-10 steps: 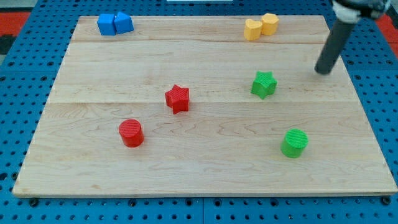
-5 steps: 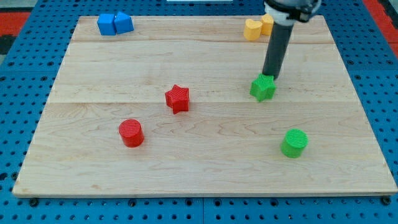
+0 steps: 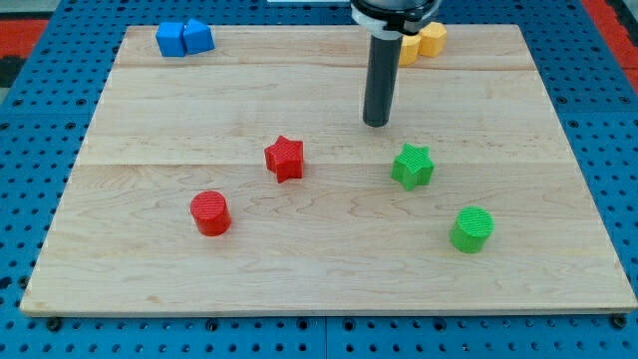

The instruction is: Push the green star to the top of green circle

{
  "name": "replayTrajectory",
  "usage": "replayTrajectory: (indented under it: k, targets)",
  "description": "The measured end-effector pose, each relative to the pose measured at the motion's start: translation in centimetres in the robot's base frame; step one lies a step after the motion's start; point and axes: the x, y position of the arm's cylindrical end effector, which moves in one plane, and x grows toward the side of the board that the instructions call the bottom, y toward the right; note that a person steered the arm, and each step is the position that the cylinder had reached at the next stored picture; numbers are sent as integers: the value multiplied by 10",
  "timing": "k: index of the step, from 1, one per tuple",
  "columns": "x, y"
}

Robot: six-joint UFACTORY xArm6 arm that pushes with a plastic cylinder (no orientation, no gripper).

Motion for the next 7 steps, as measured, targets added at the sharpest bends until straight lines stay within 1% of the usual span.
replayTrajectory:
  k: [1, 2, 3, 4, 5, 6, 7]
  targets:
    - [44, 3]
    - [61, 4]
    - [62, 30]
    - [90, 71]
    - [137, 71]
    - [73, 40]
    - [-3, 76]
